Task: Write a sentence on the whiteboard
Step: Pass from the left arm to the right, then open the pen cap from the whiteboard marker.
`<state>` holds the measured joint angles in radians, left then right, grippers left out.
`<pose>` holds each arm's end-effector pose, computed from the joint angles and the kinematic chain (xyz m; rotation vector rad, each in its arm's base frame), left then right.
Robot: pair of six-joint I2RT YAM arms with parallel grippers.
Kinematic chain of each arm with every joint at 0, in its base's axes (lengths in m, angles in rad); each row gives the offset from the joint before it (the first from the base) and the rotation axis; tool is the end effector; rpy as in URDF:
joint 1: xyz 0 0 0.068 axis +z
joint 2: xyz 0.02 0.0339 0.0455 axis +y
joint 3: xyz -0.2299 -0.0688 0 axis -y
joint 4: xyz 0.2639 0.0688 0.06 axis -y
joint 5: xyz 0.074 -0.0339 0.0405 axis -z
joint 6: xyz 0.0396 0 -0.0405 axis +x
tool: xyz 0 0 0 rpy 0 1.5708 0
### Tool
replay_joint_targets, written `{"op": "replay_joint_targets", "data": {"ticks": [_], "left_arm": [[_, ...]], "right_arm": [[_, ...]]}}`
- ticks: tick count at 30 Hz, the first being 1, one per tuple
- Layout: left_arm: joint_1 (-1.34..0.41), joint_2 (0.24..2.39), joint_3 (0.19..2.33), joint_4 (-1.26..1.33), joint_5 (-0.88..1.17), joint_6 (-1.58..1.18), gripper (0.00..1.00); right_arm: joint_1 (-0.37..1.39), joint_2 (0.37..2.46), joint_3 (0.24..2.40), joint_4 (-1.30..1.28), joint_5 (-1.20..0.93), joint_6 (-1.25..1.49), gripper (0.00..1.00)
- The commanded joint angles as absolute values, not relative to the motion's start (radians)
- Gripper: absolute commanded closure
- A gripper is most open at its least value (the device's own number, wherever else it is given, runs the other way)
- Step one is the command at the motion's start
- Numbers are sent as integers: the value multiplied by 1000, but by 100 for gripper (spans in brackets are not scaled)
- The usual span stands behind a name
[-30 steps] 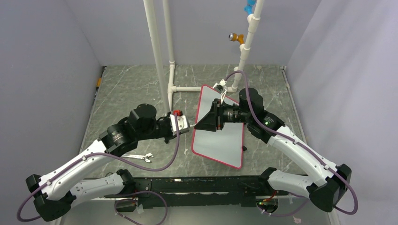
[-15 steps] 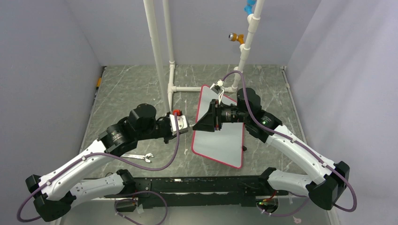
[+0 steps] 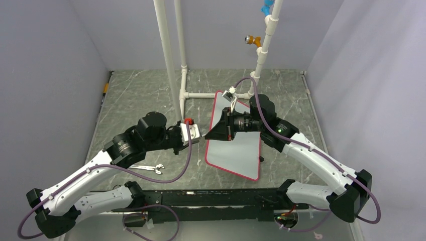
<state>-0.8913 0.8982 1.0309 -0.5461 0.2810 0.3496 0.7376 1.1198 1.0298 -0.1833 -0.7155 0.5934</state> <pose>0.1379 -0.1882 0.3427 1.3217 1.5297 -0.6262 0.1957 0.2129 0.3284 -0.7125 1.9623 1.5309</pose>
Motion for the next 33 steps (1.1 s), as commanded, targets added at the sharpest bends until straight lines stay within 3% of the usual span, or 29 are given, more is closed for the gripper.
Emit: {"op": "replay_joint_targets", "data": {"ticks": [1,3,6,9,11,14,15,33], "left_arm": [[-900,884,1047,-459,310,351,100],[-902,882,1048,-461,305,351,94],[-900,879,1048,-462,299,344,75],[-900,876,1049,-461,306,344,71],[-901,876,1048,-461,312,344,75],[-901,882,1053,-463,322,344,98],[-901,887,1054,-467,323,344,100],[-901,894,1042,-472,286,353,100]], "right_arm": [[753,1127,1066,-197,-669,559,100],[753,1125,1062,-191,-668,563,100],[753,1120,1058,-189,-654,565,100],[754,1118,1060,-186,-650,564,100],[753,1117,1058,-182,-650,567,100],[754,1115,1053,-175,-650,571,100],[753,1113,1051,-175,-647,571,100],[718,973,1073,-376,-464,504,100]]}}
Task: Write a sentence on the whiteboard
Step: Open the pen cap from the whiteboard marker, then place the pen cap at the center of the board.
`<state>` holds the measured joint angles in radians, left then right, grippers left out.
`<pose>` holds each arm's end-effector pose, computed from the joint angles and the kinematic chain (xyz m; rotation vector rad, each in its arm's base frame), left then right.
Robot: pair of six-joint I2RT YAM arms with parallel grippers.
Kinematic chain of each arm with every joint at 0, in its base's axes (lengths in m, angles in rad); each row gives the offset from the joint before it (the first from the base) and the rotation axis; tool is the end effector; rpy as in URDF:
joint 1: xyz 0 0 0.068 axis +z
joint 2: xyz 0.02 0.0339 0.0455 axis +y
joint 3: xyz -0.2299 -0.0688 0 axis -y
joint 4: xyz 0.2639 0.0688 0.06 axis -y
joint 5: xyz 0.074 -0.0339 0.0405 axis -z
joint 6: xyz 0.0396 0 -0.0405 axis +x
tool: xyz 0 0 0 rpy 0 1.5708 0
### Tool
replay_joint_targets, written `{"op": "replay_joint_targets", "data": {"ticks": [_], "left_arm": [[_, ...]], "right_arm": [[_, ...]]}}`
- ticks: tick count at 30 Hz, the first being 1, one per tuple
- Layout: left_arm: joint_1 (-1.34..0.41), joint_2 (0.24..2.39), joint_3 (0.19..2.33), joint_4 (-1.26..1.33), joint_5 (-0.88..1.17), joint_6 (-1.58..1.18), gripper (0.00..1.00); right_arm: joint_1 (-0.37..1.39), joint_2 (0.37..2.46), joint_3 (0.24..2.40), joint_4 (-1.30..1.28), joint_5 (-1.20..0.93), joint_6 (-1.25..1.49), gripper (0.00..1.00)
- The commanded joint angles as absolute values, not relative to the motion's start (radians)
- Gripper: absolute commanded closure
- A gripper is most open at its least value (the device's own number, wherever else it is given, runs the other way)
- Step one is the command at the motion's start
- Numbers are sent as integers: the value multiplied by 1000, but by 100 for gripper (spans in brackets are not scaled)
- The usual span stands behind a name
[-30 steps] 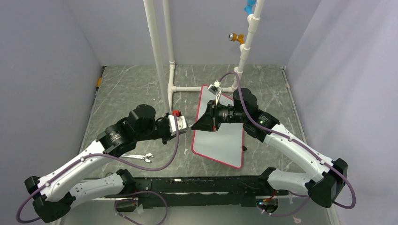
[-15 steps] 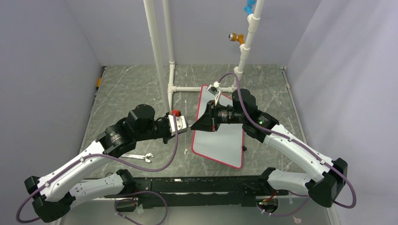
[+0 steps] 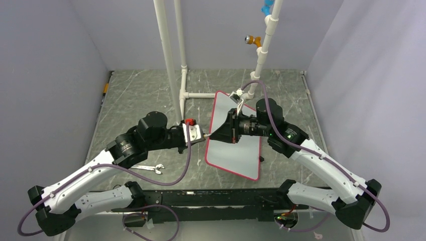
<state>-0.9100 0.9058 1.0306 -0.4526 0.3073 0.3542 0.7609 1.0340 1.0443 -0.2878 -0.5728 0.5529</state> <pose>0.1368 -0.1955 0.3508 1.3109 1.4283 -0.6656 0.1799 0.2010 0.3444 -0.6539 1.9549 1.3969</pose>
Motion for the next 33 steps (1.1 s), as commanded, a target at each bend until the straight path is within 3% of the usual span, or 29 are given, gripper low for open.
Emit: {"op": "replay_joint_targets", "data": {"ticks": [1,21,26,33], "left_arm": [[-901,896,1041,-470,283,351,100],[-901,927,1022,-494,116,350,100],[-902,921,1006,-523,-13,155,100],[-902,839,796,-491,-238,-208,100]], "right_arm": [[712,966,1076,-382,-466,502,100],[623,782,1039,-523,-421,454,100],[621,724,1001,-545,-233,458,100],[621,646,932,-521,-9,464,100]]}}
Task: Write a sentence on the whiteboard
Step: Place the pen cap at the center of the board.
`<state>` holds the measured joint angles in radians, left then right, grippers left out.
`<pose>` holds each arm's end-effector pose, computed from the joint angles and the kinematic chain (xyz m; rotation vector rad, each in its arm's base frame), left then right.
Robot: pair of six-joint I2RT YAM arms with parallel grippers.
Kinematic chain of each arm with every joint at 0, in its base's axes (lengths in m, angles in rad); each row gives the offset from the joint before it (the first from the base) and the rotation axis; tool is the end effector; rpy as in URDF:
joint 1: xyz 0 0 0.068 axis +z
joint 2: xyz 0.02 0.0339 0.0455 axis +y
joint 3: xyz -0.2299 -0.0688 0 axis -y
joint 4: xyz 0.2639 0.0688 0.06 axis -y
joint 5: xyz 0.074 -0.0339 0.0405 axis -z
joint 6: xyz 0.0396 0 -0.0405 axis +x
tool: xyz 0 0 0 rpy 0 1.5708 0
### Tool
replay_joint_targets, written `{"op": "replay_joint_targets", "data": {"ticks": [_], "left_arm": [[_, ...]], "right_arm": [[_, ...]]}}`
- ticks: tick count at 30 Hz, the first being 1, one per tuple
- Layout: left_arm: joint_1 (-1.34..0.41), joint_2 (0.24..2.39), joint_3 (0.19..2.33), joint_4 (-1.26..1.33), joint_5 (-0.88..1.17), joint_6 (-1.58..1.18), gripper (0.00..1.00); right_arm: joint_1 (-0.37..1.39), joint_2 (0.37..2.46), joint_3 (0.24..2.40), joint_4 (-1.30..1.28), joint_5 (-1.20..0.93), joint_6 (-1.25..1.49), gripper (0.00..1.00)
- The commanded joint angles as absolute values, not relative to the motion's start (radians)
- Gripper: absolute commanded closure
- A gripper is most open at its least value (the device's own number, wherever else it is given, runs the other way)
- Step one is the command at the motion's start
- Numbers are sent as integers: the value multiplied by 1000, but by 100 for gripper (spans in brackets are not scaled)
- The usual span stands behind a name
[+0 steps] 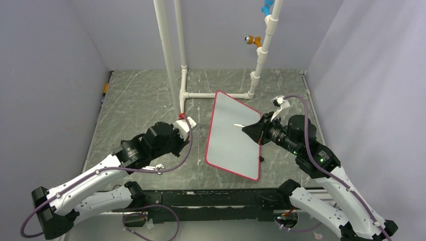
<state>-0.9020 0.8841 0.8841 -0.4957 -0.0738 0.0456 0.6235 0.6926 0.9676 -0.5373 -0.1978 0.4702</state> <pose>0.1498 -0.1849 0.2973 0.9151 1.8857 -0.4483 0.1495 0.1171 0.3605 -0.2941 1.9125 0.9330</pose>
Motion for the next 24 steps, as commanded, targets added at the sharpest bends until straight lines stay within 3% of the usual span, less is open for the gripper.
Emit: {"op": "replay_joint_targets", "data": {"ticks": [1,20,24], "left_arm": [[-902,830,770,-489,-259,-254,100],[-864,1010,467,-400,-467,-746,100],[-833,994,419,-367,-492,-778,90]], "right_arm": [[621,632,920,-513,33,465,100],[621,570,887,-531,149,447,100],[622,575,881,-526,149,443,100]]}}
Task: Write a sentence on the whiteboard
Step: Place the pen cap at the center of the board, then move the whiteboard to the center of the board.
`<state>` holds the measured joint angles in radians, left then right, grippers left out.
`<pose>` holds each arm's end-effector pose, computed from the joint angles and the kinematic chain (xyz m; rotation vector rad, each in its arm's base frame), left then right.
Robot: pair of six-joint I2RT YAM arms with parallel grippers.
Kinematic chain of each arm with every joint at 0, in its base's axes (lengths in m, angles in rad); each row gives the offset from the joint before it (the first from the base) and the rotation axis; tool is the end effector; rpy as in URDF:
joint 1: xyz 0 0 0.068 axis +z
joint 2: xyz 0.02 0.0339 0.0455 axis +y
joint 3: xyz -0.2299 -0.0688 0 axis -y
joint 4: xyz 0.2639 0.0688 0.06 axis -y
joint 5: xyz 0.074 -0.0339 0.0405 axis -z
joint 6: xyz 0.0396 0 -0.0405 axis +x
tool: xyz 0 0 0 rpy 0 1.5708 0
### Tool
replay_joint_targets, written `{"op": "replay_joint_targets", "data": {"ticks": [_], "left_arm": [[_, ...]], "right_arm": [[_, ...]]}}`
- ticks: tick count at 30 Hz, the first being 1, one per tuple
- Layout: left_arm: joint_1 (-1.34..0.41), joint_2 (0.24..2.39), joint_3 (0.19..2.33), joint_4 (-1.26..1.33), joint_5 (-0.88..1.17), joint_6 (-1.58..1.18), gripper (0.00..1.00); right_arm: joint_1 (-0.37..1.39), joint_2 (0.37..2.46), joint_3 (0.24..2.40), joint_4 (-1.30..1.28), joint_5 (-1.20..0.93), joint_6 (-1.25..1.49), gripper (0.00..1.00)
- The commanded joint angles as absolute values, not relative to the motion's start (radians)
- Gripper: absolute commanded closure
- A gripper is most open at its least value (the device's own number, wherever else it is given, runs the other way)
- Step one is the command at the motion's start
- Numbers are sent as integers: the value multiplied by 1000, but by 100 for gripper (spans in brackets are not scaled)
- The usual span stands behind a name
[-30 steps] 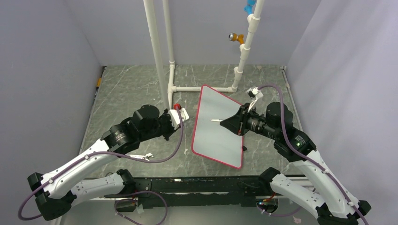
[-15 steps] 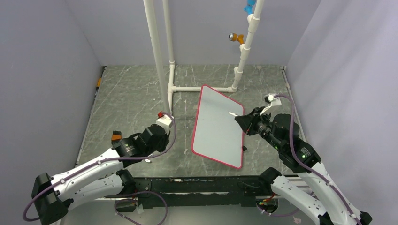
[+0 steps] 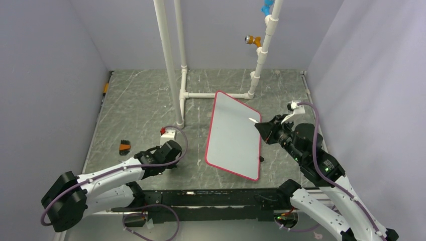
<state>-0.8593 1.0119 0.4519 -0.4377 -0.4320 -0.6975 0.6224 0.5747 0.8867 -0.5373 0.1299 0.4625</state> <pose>0.1518 -0.1506 0.1267 0.0399 2.4423 -0.1235 0.1413 0.0950 0.3513 -0.0519 1.8423 0.6545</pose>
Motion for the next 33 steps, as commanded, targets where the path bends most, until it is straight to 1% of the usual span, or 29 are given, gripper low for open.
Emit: {"op": "replay_joint_targets", "data": {"ticks": [1,3,6,9,11,14,19,22,25,28,33], "left_arm": [[-828,989,410,-367,-504,-792,85],[-825,979,393,-372,-525,-814,76],[-825,942,374,-365,-537,-826,65],[-822,904,368,-391,-558,-847,50],[-823,875,374,-421,-563,-855,38],[-822,831,401,-487,-577,-854,28],[-824,758,520,-649,-591,-825,17],[-824,743,627,-754,-581,-797,14],[-829,735,734,-832,-551,-736,12],[-841,727,844,-853,-501,-667,11],[-890,764,1003,-879,-450,-627,13]], "right_arm": [[622,575,879,-525,148,443,100],[621,578,874,-522,147,443,100],[620,583,866,-521,146,444,100],[621,585,862,-517,147,446,100],[621,586,865,-517,147,446,100],[621,590,875,-520,153,441,100],[621,612,928,-529,169,420,100],[621,634,970,-535,190,406,100],[621,650,1019,-534,222,396,100],[620,666,1067,-536,250,390,100],[621,704,1158,-558,321,385,100]]}}
